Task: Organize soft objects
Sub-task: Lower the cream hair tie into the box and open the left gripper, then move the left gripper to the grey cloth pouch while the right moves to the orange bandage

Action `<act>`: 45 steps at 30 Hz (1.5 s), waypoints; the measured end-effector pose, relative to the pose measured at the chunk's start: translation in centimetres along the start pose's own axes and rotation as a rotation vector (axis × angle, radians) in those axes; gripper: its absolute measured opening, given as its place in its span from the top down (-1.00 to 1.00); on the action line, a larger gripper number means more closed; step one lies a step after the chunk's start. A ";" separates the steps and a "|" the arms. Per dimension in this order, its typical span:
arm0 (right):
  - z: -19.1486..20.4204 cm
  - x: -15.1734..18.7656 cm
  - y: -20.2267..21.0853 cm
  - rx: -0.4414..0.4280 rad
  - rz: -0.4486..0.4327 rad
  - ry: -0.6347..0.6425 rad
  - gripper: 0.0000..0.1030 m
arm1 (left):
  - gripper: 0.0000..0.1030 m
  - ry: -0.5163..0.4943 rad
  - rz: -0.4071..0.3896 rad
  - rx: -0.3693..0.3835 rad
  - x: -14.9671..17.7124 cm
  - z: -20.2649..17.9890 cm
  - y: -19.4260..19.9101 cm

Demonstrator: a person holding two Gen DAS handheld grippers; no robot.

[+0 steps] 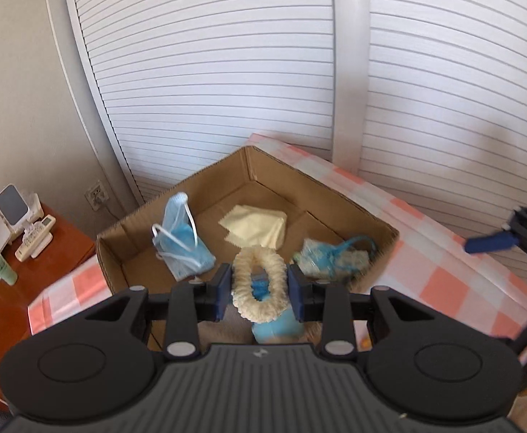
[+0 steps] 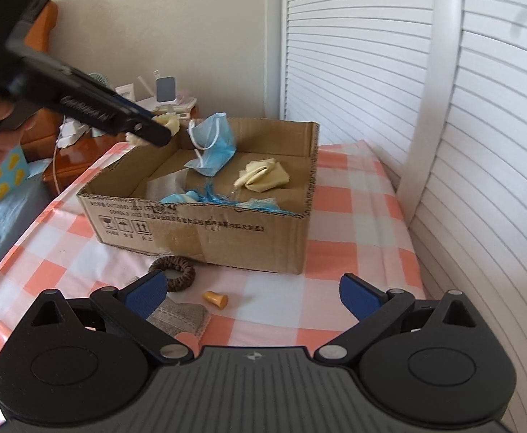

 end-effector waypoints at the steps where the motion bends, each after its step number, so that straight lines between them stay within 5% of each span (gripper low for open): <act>1: -0.3 0.1 0.1 0.016 -0.004 -0.006 -1.00 | 0.38 -0.007 0.004 -0.009 -0.5 0.2 -0.7; 6: -1.0 0.8 0.2 0.053 -0.006 -0.018 -1.00 | 0.35 0.014 0.026 -0.033 -2.2 1.6 -4.0; 8: -1.1 1.0 0.2 0.063 -0.005 -0.022 -1.00 | -0.01 0.025 0.049 -0.026 -2.5 2.0 -5.3; 11: -1.2 1.3 0.1 0.073 -0.001 -0.016 -1.00 | -0.64 0.054 0.085 -0.115 -2.3 2.6 -6.3; 16: -1.2 1.6 0.0 0.066 0.010 -0.014 -1.00 | -0.88 0.133 0.068 -0.121 -1.3 3.2 -5.1; 32: -1.4 3.9 1.5 0.051 0.027 -0.040 -1.00 | -0.99 0.179 0.041 -0.197 2.9 -3.8 2.6; 45: -1.3 6.4 1.1 0.045 0.066 -0.031 -1.00 | -0.99 0.295 0.022 -0.199 7.7 -10.2 2.6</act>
Point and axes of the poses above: each gripper's, at about its wrist camera, not at the fingertips, and y roughly against the way its jaws point, z to its left, x to its underside, the point moved 3 cm from there along -y, roughly the way its jaws point, and after that the axes turned 12 degrees about -y, right-handed, at the moved point
